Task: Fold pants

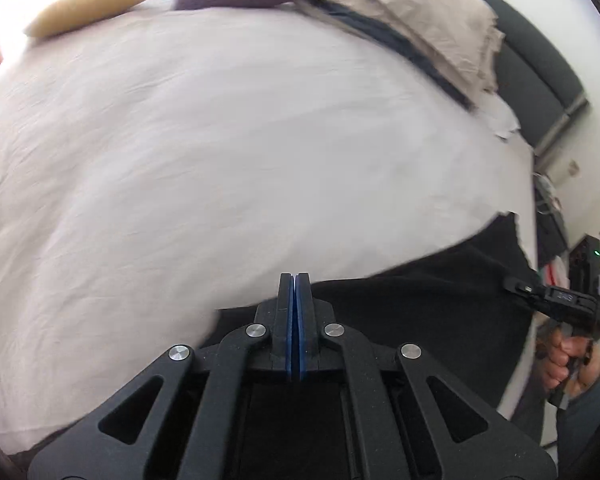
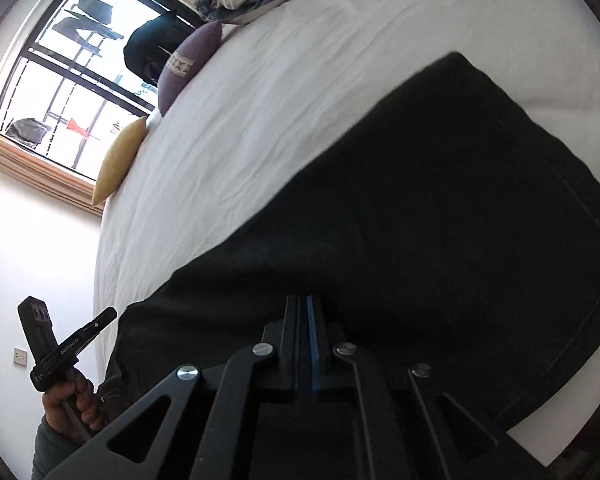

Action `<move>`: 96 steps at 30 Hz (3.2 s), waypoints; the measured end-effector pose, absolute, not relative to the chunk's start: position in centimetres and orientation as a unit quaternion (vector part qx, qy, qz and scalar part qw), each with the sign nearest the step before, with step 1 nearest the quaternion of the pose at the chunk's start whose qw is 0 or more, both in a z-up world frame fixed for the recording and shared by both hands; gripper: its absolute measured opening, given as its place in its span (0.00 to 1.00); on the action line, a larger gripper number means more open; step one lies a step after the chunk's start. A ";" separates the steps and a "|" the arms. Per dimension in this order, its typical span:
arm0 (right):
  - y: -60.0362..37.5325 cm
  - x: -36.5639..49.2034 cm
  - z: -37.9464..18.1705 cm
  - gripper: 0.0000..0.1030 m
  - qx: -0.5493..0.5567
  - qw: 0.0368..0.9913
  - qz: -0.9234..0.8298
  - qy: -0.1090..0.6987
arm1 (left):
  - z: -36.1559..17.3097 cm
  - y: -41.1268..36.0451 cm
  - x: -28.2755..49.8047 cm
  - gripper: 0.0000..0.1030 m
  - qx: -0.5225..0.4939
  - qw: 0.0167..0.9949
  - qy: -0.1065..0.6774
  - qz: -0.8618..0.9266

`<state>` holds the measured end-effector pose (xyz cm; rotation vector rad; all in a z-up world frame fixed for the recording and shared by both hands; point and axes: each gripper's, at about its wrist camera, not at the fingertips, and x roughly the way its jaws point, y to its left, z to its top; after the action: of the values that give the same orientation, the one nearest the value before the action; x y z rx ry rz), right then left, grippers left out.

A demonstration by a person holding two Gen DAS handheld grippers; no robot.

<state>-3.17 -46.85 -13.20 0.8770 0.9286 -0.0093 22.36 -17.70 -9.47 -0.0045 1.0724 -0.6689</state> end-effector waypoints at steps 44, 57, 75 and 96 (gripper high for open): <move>-36.3 -3.1 -14.8 0.28 0.332 0.771 0.052 0.541 | -13.4 6.3 4.8 0.01 -0.042 0.815 0.531 -0.229; -40.8 -6.3 -12.9 0.25 0.326 0.778 -0.001 0.537 | -11.0 4.8 8.2 0.02 -0.008 0.825 0.545 -0.151; -42.9 -6.0 -12.0 0.34 0.335 0.800 -0.019 0.497 | -10.4 2.5 13.6 0.06 -0.002 0.818 0.550 -0.168; -42.0 -5.4 -13.4 0.39 0.334 0.797 0.007 0.503 | -11.8 -10.0 22.8 0.05 0.058 0.832 0.527 -0.163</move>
<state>-5.38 -42.01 -13.39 0.7173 1.0812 0.0149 22.79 -10.00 -11.81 0.1220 1.1176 -0.3466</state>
